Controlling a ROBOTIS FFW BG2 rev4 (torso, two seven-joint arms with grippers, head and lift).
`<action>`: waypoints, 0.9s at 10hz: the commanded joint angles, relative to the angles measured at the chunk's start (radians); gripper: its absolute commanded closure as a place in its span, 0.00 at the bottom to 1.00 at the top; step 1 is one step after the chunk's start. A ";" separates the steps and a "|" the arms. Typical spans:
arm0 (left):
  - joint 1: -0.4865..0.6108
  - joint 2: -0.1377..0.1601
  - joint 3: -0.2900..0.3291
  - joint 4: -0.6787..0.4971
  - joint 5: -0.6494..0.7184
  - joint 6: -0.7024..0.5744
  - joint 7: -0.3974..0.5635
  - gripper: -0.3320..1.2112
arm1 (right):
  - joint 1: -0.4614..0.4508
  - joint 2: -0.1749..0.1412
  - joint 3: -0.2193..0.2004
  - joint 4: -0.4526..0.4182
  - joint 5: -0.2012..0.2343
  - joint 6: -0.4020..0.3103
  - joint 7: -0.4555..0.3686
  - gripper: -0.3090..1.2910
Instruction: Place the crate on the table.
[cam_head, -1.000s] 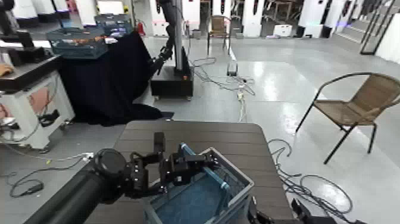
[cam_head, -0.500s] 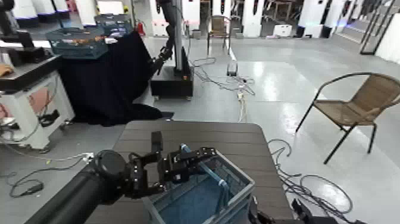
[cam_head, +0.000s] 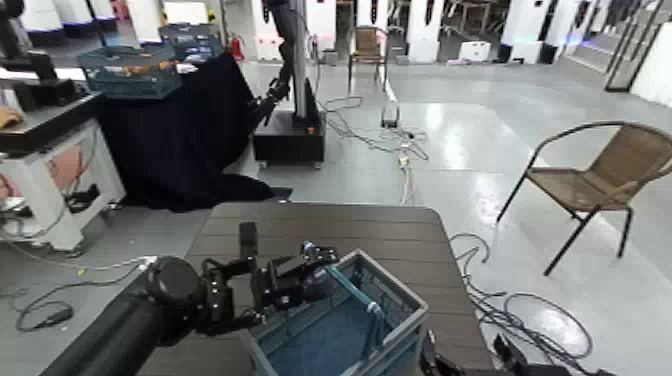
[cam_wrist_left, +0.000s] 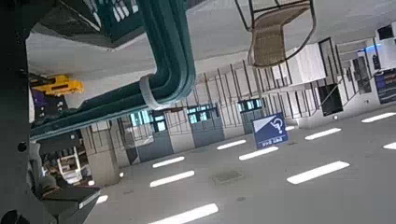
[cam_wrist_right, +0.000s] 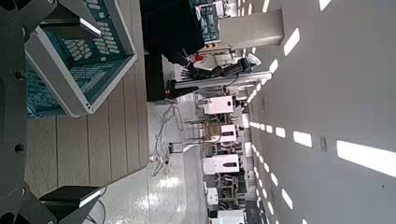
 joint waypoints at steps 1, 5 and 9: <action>0.049 0.012 0.085 -0.090 -0.116 -0.035 0.012 0.24 | 0.003 0.000 0.000 -0.002 -0.001 0.000 0.000 0.27; 0.269 0.065 0.251 -0.479 -0.218 -0.165 0.220 0.27 | 0.008 0.003 -0.003 -0.003 -0.001 0.000 -0.002 0.27; 0.494 0.055 0.352 -0.837 -0.394 -0.285 0.356 0.28 | 0.012 0.004 -0.008 -0.005 -0.001 -0.005 -0.003 0.27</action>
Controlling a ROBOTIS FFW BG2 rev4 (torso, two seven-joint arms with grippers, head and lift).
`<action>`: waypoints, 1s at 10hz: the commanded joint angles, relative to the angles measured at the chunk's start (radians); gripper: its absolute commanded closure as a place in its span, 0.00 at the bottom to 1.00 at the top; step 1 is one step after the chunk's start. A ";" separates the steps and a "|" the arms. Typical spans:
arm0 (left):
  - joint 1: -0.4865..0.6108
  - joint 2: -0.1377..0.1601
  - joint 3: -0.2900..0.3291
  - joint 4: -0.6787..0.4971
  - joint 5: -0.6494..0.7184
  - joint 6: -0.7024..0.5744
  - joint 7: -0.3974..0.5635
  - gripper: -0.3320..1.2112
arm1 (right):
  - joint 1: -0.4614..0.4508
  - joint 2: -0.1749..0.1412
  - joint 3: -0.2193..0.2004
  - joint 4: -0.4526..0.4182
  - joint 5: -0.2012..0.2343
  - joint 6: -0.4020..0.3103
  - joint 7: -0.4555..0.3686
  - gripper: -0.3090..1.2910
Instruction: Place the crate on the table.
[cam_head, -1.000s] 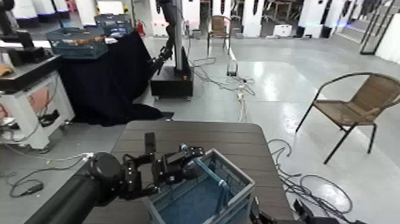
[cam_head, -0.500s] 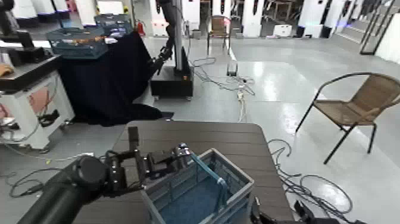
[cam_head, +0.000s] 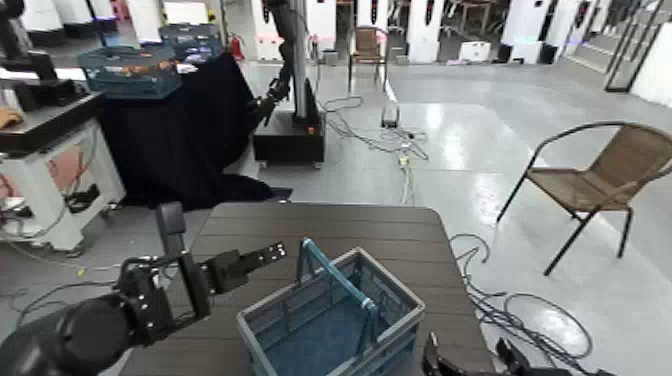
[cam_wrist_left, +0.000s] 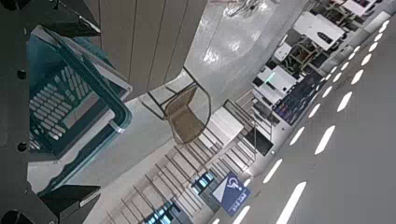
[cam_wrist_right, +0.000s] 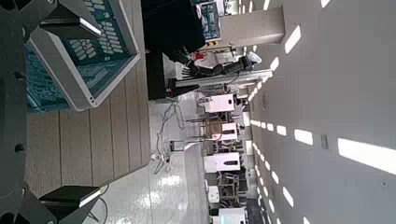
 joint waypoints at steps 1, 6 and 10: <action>0.156 -0.001 0.020 -0.199 -0.126 -0.191 0.064 0.28 | 0.002 0.001 -0.004 0.000 0.000 -0.005 0.000 0.27; 0.429 -0.027 -0.041 -0.290 -0.382 -0.682 0.179 0.28 | 0.011 0.005 -0.012 0.000 -0.002 -0.020 -0.002 0.27; 0.595 -0.120 -0.027 -0.271 -0.571 -0.921 0.278 0.28 | 0.016 0.005 -0.015 0.000 -0.002 -0.029 -0.002 0.27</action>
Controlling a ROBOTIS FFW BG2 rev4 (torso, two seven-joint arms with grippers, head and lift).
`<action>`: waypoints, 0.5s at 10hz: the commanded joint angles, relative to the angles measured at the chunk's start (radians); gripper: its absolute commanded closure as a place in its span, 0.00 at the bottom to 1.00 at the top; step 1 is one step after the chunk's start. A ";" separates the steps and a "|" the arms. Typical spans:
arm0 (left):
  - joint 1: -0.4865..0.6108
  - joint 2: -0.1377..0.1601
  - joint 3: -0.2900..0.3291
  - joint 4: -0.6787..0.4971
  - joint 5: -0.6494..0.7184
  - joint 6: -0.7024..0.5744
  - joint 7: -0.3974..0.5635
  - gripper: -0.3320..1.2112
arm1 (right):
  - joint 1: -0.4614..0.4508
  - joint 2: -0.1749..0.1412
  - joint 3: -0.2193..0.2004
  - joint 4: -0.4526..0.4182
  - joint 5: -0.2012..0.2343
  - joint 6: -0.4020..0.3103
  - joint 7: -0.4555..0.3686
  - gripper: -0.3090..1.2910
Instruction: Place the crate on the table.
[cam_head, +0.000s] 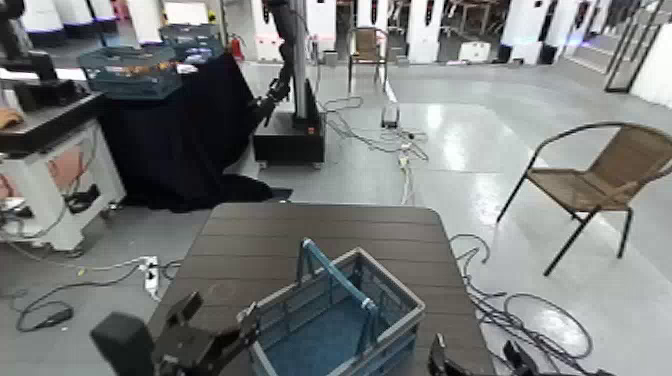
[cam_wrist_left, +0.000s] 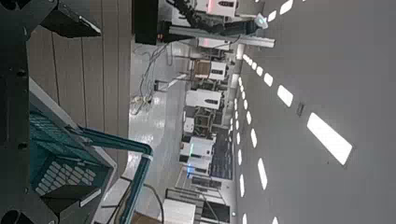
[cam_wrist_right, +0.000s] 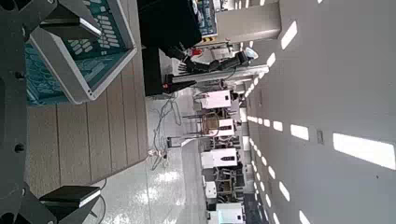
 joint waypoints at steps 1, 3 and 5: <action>0.075 -0.057 0.016 0.027 -0.100 -0.137 0.022 0.28 | 0.001 -0.001 0.000 0.000 0.000 -0.002 0.000 0.27; 0.095 -0.060 0.013 0.038 -0.140 -0.188 0.053 0.28 | 0.004 0.001 0.000 0.000 0.000 -0.002 0.000 0.27; 0.116 -0.066 0.011 0.038 -0.164 -0.221 0.094 0.28 | 0.006 0.001 0.000 0.000 0.000 -0.004 0.000 0.27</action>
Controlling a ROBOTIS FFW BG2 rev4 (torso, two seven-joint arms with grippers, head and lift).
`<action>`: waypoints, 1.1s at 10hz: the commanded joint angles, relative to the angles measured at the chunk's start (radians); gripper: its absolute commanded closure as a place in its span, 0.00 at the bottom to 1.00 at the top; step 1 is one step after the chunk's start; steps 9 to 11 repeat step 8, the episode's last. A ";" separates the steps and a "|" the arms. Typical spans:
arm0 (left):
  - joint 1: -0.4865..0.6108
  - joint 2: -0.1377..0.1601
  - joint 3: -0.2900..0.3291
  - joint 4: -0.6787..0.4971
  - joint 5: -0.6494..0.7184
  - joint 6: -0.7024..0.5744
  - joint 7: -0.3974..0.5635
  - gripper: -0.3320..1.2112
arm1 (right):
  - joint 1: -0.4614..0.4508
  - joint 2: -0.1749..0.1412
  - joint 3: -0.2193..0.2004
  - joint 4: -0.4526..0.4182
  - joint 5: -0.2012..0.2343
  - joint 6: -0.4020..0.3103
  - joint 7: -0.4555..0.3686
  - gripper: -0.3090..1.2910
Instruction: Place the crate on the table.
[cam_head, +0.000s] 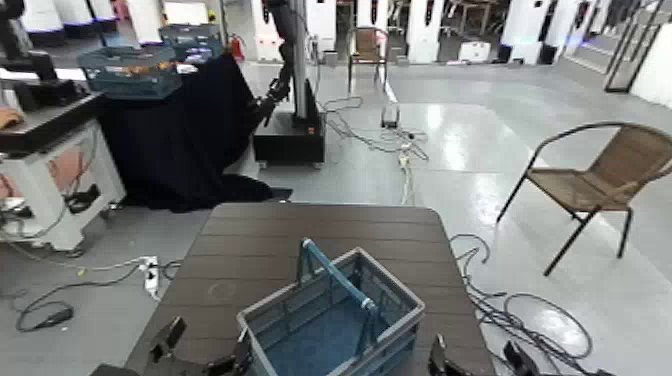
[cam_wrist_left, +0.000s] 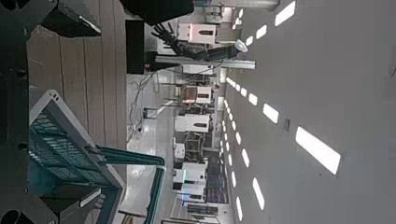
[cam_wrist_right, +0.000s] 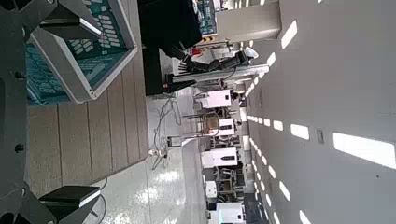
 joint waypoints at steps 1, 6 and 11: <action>0.023 -0.004 -0.001 0.001 -0.030 -0.035 0.036 0.28 | 0.002 0.000 0.000 0.000 0.000 -0.002 0.000 0.27; 0.021 -0.004 -0.004 0.010 -0.042 -0.055 0.050 0.28 | 0.000 0.000 -0.002 0.002 0.000 0.000 0.000 0.27; 0.020 -0.004 -0.005 0.015 -0.045 -0.060 0.051 0.28 | 0.000 -0.001 -0.002 0.002 0.000 0.000 0.000 0.27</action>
